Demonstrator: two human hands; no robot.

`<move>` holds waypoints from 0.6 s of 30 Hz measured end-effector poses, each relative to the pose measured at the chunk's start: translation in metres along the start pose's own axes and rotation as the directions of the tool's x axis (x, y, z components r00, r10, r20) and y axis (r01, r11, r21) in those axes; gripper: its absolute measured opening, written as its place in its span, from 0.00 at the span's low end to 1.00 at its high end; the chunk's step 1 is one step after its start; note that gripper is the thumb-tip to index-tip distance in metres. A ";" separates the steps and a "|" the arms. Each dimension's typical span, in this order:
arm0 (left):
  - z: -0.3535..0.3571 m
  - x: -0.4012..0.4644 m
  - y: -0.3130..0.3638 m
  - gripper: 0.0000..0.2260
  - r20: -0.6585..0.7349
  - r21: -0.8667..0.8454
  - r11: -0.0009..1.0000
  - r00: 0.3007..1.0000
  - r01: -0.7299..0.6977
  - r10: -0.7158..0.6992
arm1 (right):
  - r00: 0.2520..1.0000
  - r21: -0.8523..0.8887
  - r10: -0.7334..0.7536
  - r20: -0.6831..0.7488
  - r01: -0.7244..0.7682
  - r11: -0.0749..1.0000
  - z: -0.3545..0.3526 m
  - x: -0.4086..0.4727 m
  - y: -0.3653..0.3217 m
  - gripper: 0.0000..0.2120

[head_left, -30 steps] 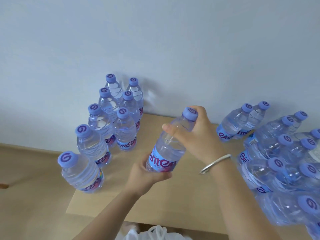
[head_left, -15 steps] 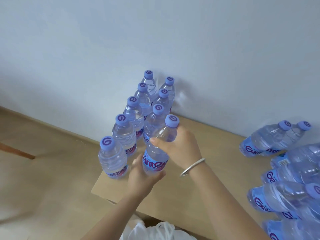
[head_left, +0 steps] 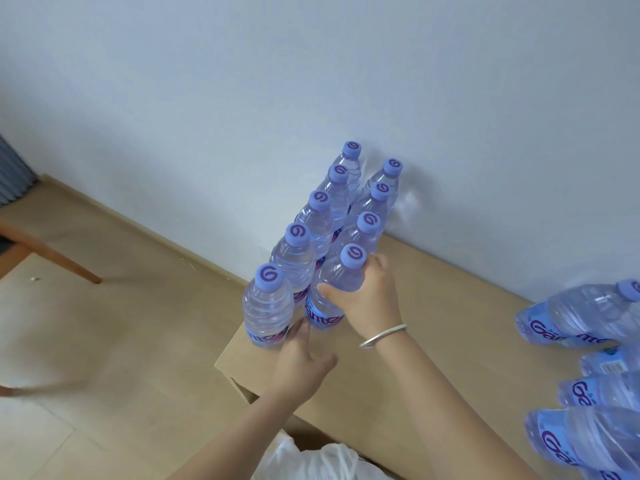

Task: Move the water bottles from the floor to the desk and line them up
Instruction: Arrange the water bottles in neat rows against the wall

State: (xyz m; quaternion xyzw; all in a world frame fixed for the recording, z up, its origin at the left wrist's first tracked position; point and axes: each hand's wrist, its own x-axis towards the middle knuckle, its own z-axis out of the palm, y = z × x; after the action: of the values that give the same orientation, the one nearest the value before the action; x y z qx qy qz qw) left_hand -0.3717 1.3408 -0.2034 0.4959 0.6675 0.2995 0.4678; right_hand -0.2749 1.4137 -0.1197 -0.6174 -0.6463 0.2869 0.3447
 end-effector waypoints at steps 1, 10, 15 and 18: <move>0.000 0.002 -0.001 0.32 0.004 -0.011 1.000 1.000 0.016 -0.016 | 1.000 -0.013 -0.007 0.002 0.007 1.000 0.001 0.001 0.000 0.24; 0.005 0.011 -0.001 0.33 0.000 -0.044 0.998 0.999 0.050 -0.050 | 0.996 -0.017 -0.084 0.026 0.085 0.996 0.004 0.005 0.007 0.27; 0.008 0.011 -0.002 0.37 0.002 -0.040 0.997 0.998 0.061 -0.061 | 0.991 -0.007 -0.133 0.033 0.134 0.991 0.005 0.004 0.014 0.29; 0.009 0.011 -0.003 0.37 -0.023 -0.028 0.998 0.998 0.050 -0.050 | 0.988 -0.010 -0.156 0.012 0.156 0.988 0.006 0.003 0.018 0.31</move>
State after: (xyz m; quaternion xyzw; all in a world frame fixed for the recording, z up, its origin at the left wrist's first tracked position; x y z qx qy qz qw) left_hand -0.3649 1.3495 -0.2129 0.4690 0.6812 0.3027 0.4737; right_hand -0.2694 1.4183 -0.1374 -0.5652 -0.6960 0.2588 0.3593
